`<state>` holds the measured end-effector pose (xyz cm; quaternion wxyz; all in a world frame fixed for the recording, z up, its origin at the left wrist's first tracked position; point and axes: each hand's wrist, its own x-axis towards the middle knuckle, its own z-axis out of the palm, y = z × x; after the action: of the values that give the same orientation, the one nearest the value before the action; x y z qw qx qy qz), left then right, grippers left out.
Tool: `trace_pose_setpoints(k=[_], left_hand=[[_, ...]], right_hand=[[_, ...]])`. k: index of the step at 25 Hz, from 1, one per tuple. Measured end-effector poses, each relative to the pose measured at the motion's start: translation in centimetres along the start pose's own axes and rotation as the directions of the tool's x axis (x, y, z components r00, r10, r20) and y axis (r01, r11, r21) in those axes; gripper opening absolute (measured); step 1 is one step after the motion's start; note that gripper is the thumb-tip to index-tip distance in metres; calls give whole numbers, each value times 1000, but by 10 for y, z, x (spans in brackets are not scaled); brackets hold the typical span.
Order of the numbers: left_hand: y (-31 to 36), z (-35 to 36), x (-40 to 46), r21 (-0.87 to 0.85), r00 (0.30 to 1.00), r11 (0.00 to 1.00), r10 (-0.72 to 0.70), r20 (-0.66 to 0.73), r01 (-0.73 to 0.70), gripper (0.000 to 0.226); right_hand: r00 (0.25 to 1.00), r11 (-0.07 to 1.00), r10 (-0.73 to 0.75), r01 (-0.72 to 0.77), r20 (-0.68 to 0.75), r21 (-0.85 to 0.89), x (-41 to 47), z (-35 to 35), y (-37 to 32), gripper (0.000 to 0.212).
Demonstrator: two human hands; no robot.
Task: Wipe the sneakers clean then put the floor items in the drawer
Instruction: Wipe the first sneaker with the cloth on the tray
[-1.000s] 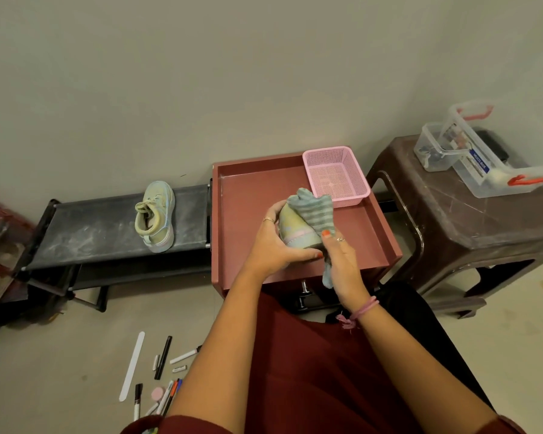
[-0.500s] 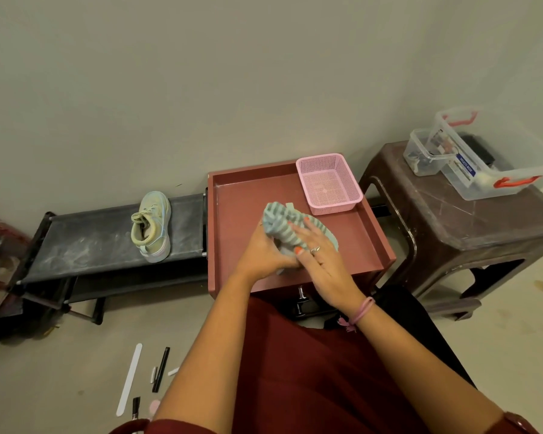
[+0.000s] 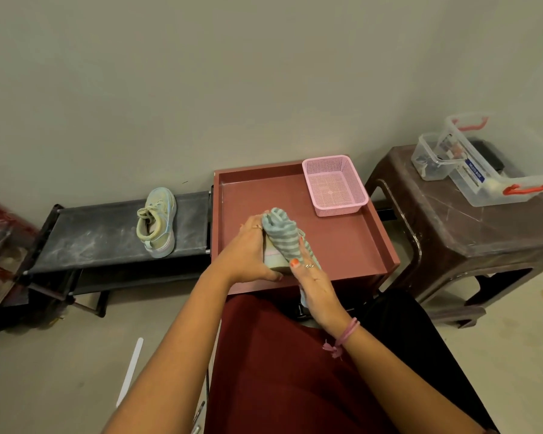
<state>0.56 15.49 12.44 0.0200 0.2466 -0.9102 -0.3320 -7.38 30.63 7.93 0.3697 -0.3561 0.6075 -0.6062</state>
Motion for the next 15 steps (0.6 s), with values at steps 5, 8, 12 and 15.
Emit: trace_pose_setpoints(k=[5, 8, 12, 15], left_hand=[[-2, 4, -3, 5, 996, 1000, -10, -89, 11, 116], [0, 17, -6, -97, 986, 994, 23, -166, -40, 103], [0, 34, -3, -245, 971, 967, 4, -238, -64, 98], [0, 42, -4, -260, 970, 962, 20, -242, -85, 100]], right_hand=[[982, 970, 158, -135, -101, 204, 27, -11, -5, 26], [994, 985, 77, -65, -75, 160, 28, -3, -4, 35], [994, 999, -42, 43, -101, 9, 38, -8, 9, 37], [940, 966, 245, -215, -237, 146, 69, -25, 8, 26]])
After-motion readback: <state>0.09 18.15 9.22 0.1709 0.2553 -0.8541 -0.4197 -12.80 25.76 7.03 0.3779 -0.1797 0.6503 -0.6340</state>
